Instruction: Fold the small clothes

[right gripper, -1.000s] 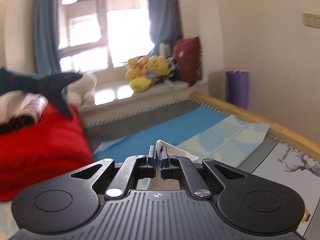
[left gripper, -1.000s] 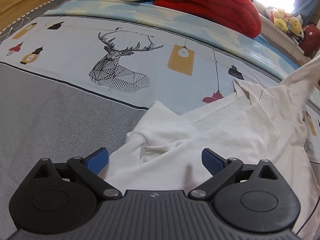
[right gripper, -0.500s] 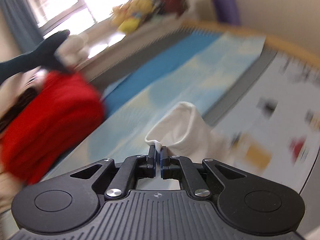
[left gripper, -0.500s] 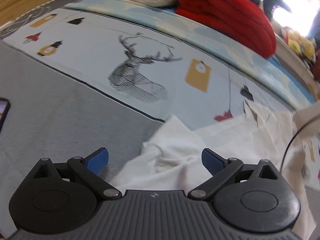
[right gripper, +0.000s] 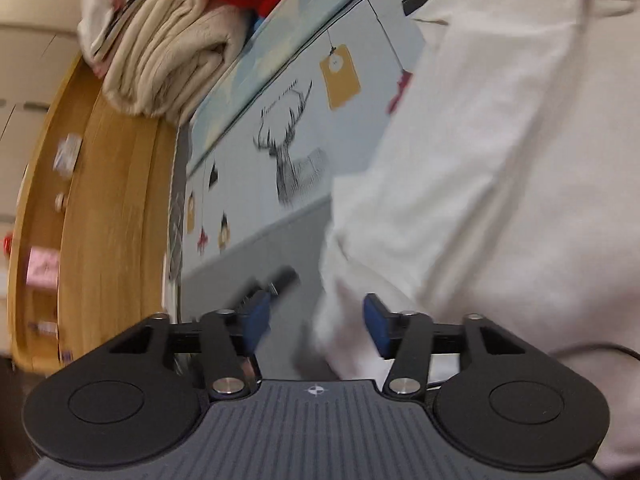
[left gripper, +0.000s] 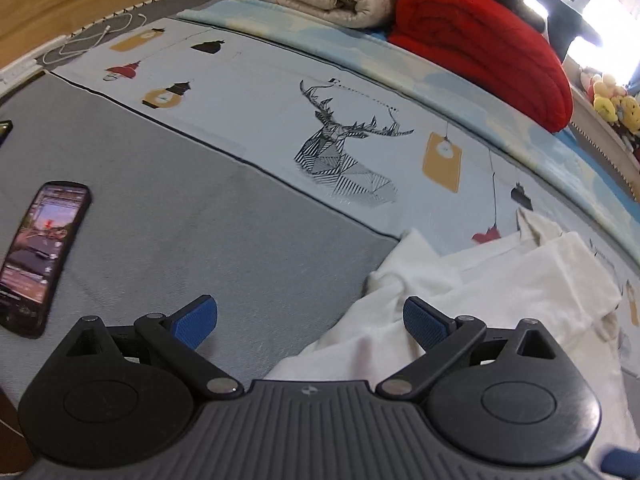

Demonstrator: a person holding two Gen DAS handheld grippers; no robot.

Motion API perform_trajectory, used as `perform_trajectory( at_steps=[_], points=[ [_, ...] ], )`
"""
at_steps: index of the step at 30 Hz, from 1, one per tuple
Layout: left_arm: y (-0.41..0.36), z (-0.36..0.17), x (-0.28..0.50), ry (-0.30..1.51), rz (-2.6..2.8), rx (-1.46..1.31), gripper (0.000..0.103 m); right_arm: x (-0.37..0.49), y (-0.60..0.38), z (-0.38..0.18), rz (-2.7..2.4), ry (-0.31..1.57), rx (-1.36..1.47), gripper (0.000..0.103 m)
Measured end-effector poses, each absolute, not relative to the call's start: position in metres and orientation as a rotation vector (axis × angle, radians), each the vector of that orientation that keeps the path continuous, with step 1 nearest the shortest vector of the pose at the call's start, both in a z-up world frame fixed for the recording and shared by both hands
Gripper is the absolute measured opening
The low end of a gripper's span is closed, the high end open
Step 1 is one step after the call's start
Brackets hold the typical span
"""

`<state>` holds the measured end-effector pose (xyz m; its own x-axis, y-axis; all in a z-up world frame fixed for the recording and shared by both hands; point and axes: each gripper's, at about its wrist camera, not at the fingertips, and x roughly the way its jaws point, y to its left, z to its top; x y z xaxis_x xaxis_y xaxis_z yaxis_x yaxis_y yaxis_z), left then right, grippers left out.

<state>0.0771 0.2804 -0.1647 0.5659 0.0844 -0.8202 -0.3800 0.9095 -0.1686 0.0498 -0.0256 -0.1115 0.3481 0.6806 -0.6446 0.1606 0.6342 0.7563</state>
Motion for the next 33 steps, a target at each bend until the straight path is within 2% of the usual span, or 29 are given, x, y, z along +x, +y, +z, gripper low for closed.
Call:
perform_trajectory(
  at_steps=[2, 8, 16, 18, 19, 20, 21, 22, 23, 28, 29, 33],
  points=[
    [0.279, -0.163, 0.072, 0.942, 0.235, -0.371, 0.101, 0.023, -0.05, -0.099, 0.364, 1.17, 0.806, 0.071],
    [0.251, -0.162, 0.074, 0.964, 0.093, -0.428, 0.101, -0.035, -0.122, -0.07, 0.183, 1.074, 0.7, 0.071],
    [0.213, -0.201, 0.113, 1.099, 0.108, -0.443, 0.1, -0.066, -0.135, -0.061, 0.159, 1.004, 0.702, 0.071],
    [0.208, -0.213, 0.123, 1.144, 0.138, -0.44, 0.098, -0.069, -0.134, -0.055, 0.175, 0.991, 0.684, 0.071],
    [0.206, -0.219, 0.127, 1.169, 0.167, -0.436, 0.095, -0.068, -0.134, -0.053, 0.179, 0.98, 0.673, 0.071],
    [0.205, -0.222, 0.13, 1.18, 0.195, -0.438, 0.081, -0.067, -0.135, -0.051, 0.179, 0.971, 0.666, 0.071],
    [0.205, -0.221, 0.13, 1.181, 0.222, -0.431, 0.059, -0.067, -0.136, -0.049, 0.178, 0.967, 0.661, 0.071],
    [0.204, -0.217, 0.13, 1.178, 0.262, -0.411, 0.041, -0.066, -0.137, -0.049, 0.175, 0.961, 0.661, 0.071],
    [0.205, -0.213, 0.129, 1.175, 0.264, -0.415, 0.013, -0.066, -0.139, -0.049, 0.174, 0.956, 0.662, 0.071],
    [0.221, -0.175, 0.12, 1.151, 0.241, -0.566, 0.01, -0.061, -0.145, -0.056, 0.15, 0.95, 0.636, 0.07],
    [0.222, -0.166, 0.115, 1.14, 0.238, -0.567, 0.003, -0.058, -0.146, -0.059, 0.143, 0.946, 0.62, 0.07],
    [0.219, -0.143, 0.102, 1.108, 0.227, -0.477, 0.003, -0.04, -0.151, -0.071, 0.105, 0.928, 0.568, 0.07]
  ],
)
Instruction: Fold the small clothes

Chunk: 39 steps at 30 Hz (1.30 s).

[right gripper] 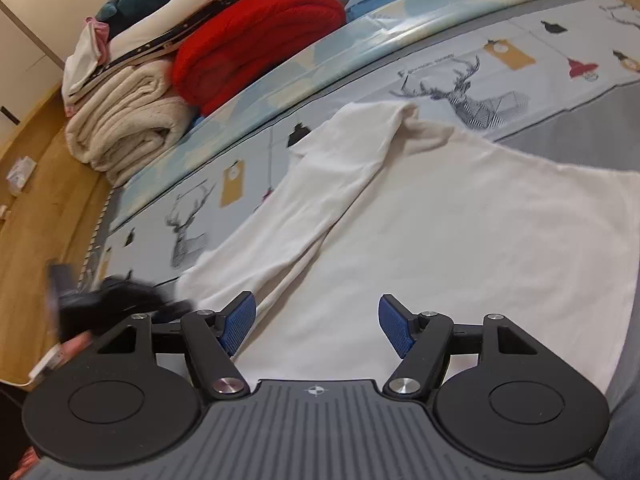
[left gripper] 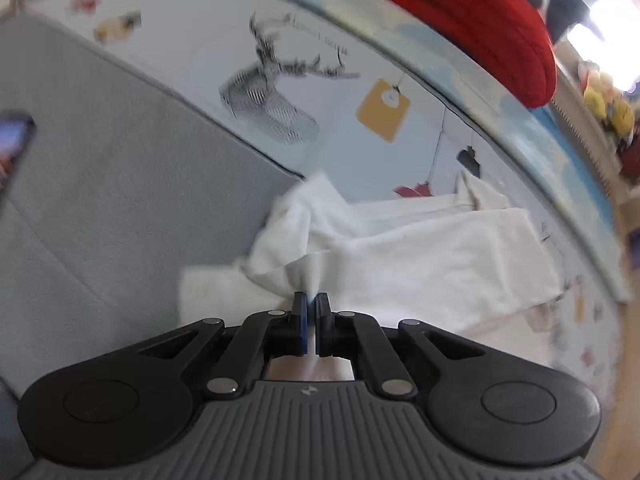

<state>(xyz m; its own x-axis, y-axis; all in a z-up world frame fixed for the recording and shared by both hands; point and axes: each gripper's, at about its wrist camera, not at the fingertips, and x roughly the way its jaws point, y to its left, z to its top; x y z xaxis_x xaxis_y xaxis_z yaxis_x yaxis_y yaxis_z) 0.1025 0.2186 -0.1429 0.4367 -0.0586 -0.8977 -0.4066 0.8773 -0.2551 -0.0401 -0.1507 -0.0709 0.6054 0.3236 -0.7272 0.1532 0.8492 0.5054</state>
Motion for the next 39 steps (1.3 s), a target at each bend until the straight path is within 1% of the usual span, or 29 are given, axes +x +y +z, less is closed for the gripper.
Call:
perform_trajectory(
  at_steps=[2, 4, 7, 8, 9, 10, 11, 12, 14, 16, 17, 19, 22, 25, 27, 29, 32, 34, 36, 37, 39],
  points=[
    [0.219, -0.154, 0.105, 1.154, 0.243, -0.427, 0.003, -0.03, -0.155, -0.08, 0.081, 0.933, 0.575, 0.07],
    [0.227, -0.169, 0.106, 1.187, 0.235, -0.483, 0.004, -0.022, -0.159, -0.089, 0.066, 0.949, 0.595, 0.07],
    [0.234, -0.175, 0.102, 1.159, 0.227, -0.547, 0.005, -0.016, -0.162, -0.098, 0.053, 0.969, 0.618, 0.07],
    [0.234, -0.175, 0.102, 1.158, 0.219, -0.553, 0.011, -0.016, -0.162, -0.099, 0.052, 0.97, 0.624, 0.07],
    [0.234, -0.177, 0.103, 1.167, 0.2, -0.563, 0.025, -0.018, -0.162, -0.1, 0.054, 0.97, 0.625, 0.07],
    [0.232, -0.177, 0.105, 1.17, 0.185, -0.573, 0.035, -0.019, -0.162, -0.101, 0.058, 0.972, 0.621, 0.07],
    [0.23, -0.176, 0.106, 1.166, 0.174, -0.577, 0.054, -0.02, -0.162, -0.101, 0.06, 0.975, 0.615, 0.07],
    [0.229, -0.175, 0.106, 1.151, 0.179, -0.565, 0.067, -0.02, -0.161, -0.103, 0.06, 0.982, 0.607, 0.07],
    [0.224, -0.171, 0.104, 1.1, 0.206, -0.505, 0.077, -0.021, -0.16, -0.105, 0.068, 0.992, 0.605, 0.07],
    [0.221, -0.182, 0.11, 1.105, 0.235, -0.403, 0.079, -0.022, -0.158, -0.107, 0.077, 0.998, 0.612, 0.07],
    [0.22, -0.195, 0.116, 1.136, 0.273, -0.303, 0.081, -0.022, -0.157, -0.107, 0.081, 1.001, 0.613, 0.07],
    [0.228, -0.211, 0.118, 1.184, 0.333, -0.249, 0.089, -0.021, -0.152, -0.108, 0.094, 1.009, 0.609, 0.07],
    [0.248, -0.199, 0.105, 1.162, 0.372, -0.387, 0.089, -0.021, -0.142, -0.105, 0.132, 1.013, 0.593, 0.07],
    [0.26, -0.176, 0.089, 1.09, 0.388, -0.416, 0.089, -0.024, -0.135, -0.101, 0.173, 1.003, 0.554, 0.07],
    [0.261, -0.173, 0.085, 1.084, 0.435, -0.349, 0.09, -0.023, -0.131, -0.1, 0.187, 1.003, 0.523, 0.07],
    [0.255, -0.185, 0.089, 1.129, 0.454, -0.222, 0.089, -0.023, -0.128, -0.101, 0.196, 1.001, 0.518, 0.07],
    [0.241, -0.198, 0.094, 1.147, 0.394, -0.096, 0.086, -0.02, -0.124, -0.105, 0.204, 1.016, 0.537, 0.07],
    [0.228, -0.197, 0.094, 1.114, 0.368, -0.005, 0.086, -0.018, -0.12, -0.107, 0.204, 1.023, 0.529, 0.07],
    [0.221, -0.213, 0.096, 1.161, 0.452, 0.187, 0.086, -0.016, -0.119, -0.107, 0.205, 1.021, 0.517, 0.07],
    [0.223, -0.221, 0.096, 1.184, 0.483, 0.229, 0.088, -0.014, -0.119, -0.107, 0.204, 1.021, 0.512, 0.07],
    [0.23, -0.212, 0.093, 1.175, 0.499, 0.176, 0.089, -0.008, -0.123, -0.107, 0.195, 1.015, 0.515, 0.07]
  ],
)
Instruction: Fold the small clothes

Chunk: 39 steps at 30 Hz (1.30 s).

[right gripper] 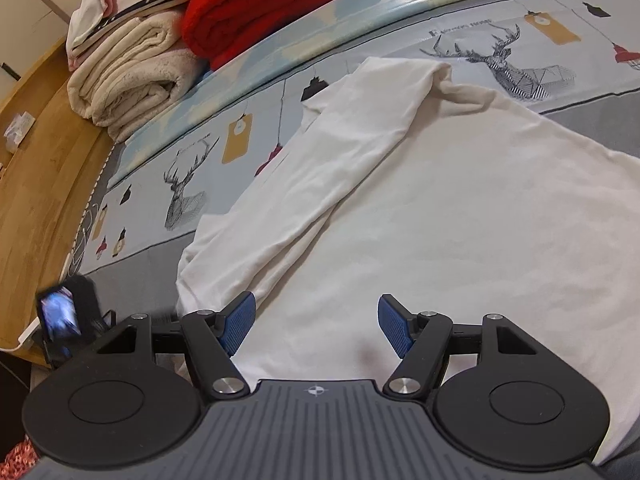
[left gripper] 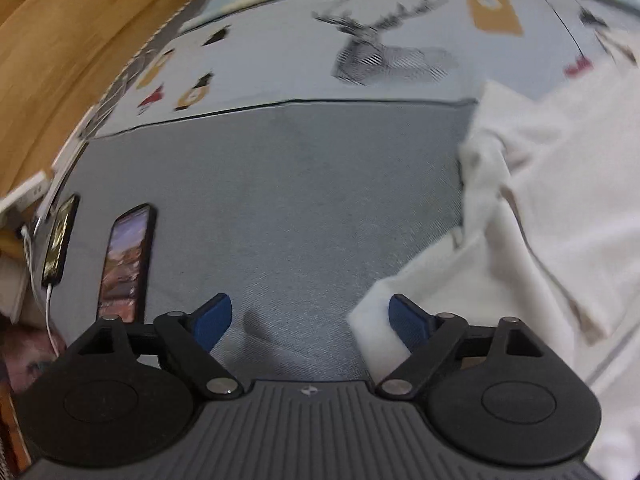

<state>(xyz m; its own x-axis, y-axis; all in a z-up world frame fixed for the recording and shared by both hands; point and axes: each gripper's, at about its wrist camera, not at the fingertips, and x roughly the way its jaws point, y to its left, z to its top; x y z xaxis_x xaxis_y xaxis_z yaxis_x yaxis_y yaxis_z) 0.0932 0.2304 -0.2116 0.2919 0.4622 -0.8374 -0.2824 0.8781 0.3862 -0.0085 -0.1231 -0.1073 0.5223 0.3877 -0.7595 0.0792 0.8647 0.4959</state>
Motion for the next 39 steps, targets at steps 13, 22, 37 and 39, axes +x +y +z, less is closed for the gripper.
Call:
perform_trajectory(
  at_steps=[13, 22, 37, 39],
  points=[
    [0.226, -0.162, 0.128, 1.05, 0.217, -0.433, 0.062, 0.06, -0.153, -0.1, 0.128, 0.938, 0.586, 0.07],
    [0.236, -0.209, 0.144, 1.171, 0.208, -0.538, 0.042, 0.053, -0.139, -0.115, 0.149, 0.992, 0.553, 0.07],
    [0.231, -0.19, 0.13, 1.157, 0.121, -0.579, 0.045, 0.041, -0.14, -0.117, 0.154, 0.987, 0.569, 0.07],
    [0.233, -0.204, 0.129, 1.2, 0.147, -0.579, 0.045, 0.039, -0.139, -0.117, 0.157, 0.986, 0.569, 0.07]
  ],
)
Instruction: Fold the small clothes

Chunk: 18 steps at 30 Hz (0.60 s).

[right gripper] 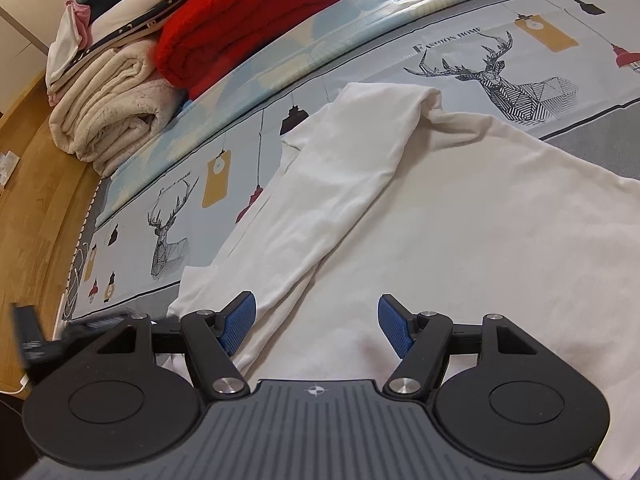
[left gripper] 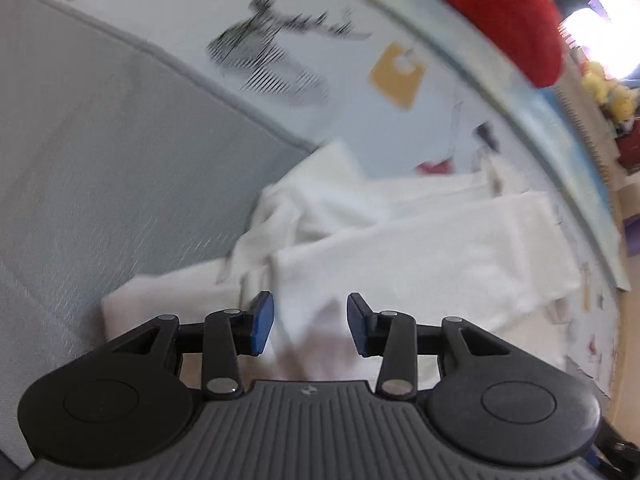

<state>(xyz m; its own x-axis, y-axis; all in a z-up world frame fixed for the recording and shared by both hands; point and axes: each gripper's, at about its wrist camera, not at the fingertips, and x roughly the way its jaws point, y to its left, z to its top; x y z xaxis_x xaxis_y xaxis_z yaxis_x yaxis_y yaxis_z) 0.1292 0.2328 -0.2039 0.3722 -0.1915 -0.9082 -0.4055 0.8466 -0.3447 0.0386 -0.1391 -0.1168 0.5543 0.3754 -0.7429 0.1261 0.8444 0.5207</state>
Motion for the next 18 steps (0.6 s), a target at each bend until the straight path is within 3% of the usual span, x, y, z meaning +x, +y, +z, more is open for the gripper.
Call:
perform_trajectory(
  at_steps=[7, 8, 9, 10, 18],
  points=[
    [0.23, -0.215, 0.139, 1.23, 0.134, -0.571, 0.053, 0.036, -0.142, -0.119, 0.144, 0.988, 0.55, 0.07],
    [0.228, -0.216, 0.14, 1.234, 0.145, -0.559, 0.048, 0.037, -0.143, -0.121, 0.137, 0.993, 0.556, 0.07],
    [0.226, -0.213, 0.142, 1.229, 0.157, -0.546, 0.022, 0.037, -0.144, -0.123, 0.13, 0.998, 0.567, 0.07],
    [0.224, -0.207, 0.14, 1.212, 0.164, -0.524, 0.01, 0.037, -0.144, -0.124, 0.126, 1.0, 0.575, 0.07],
    [0.238, -0.142, 0.109, 1.031, 0.141, -0.559, 0.006, 0.036, -0.151, -0.126, 0.109, 0.988, 0.577, 0.07]
  ],
)
